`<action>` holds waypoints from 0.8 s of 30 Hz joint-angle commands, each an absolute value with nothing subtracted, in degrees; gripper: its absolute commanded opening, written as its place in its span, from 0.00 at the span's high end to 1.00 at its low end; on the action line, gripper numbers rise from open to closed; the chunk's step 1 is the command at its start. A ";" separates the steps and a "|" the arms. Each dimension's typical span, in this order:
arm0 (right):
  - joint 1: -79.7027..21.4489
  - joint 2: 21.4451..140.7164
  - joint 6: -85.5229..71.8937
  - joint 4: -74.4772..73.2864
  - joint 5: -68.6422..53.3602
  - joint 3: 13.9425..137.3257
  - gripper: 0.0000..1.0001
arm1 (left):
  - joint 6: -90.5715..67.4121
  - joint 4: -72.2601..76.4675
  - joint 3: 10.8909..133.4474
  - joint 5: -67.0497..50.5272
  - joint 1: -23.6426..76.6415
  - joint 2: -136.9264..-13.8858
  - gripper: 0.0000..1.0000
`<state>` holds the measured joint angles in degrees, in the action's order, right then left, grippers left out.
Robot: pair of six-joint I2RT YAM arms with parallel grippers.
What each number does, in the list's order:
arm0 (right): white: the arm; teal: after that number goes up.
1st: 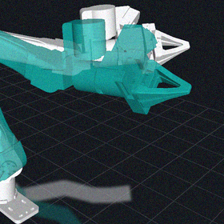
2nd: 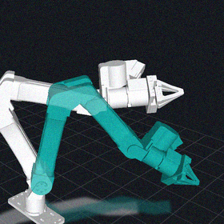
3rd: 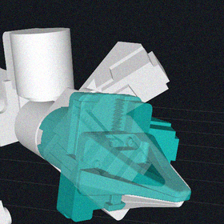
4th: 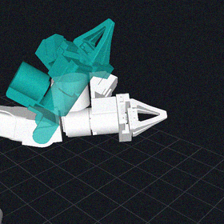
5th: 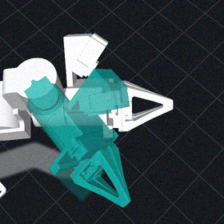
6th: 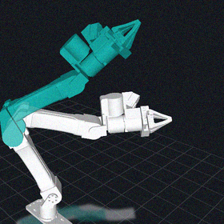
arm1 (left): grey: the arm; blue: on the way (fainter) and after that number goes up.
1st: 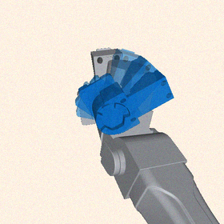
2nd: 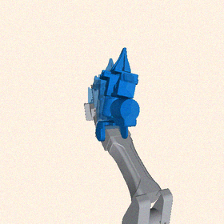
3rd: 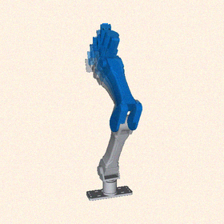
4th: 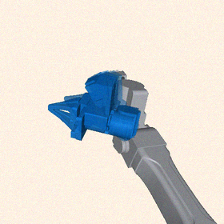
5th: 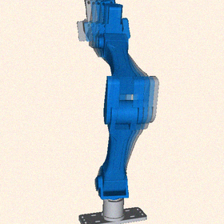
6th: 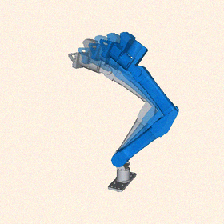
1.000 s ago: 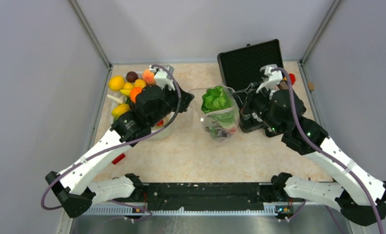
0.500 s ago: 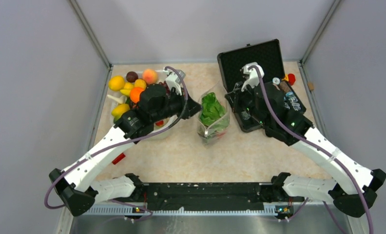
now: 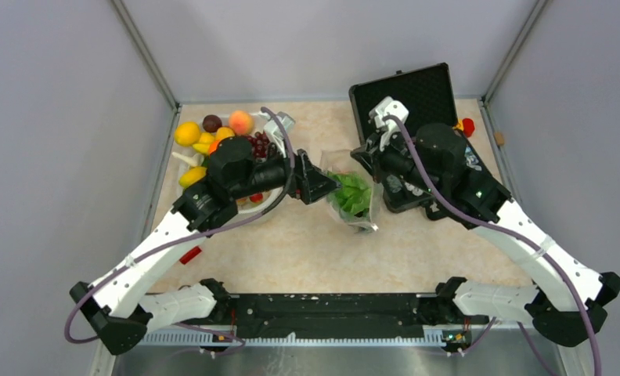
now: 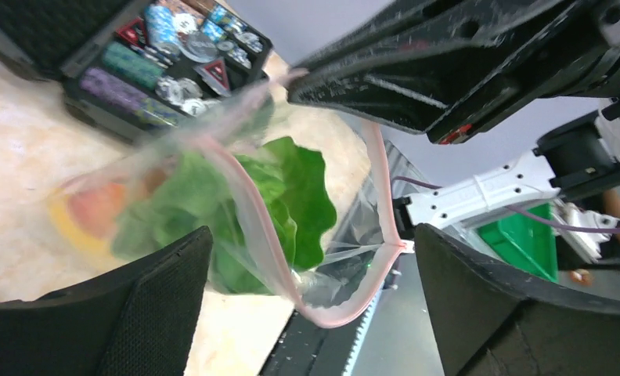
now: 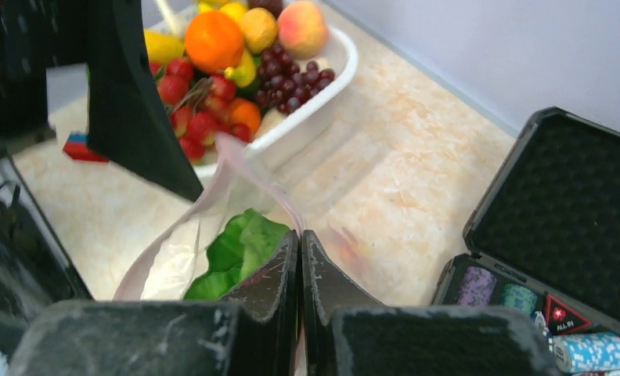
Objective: Place the food in the zip-top bag and seal the zipper
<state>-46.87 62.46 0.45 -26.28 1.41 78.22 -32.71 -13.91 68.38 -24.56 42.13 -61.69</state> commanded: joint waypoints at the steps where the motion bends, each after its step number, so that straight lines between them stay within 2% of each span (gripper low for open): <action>1: -45.83 57.33 8.32 -26.43 -8.72 75.39 1.00 | -23.17 -18.66 70.92 -17.98 42.01 -54.73 0.01; 7: -44.30 53.53 12.47 -26.76 -19.03 74.03 1.00 | -15.89 -25.18 73.28 -12.17 42.01 -51.38 0.01; 15: -44.30 52.05 15.23 -26.47 -25.08 73.29 1.00 | -14.13 -23.13 70.26 -8.76 42.01 -48.08 0.01; 24: -44.30 55.90 24.72 -36.38 -36.16 75.94 1.00 | 0.15 -21.47 68.25 -34.65 42.01 -50.43 0.01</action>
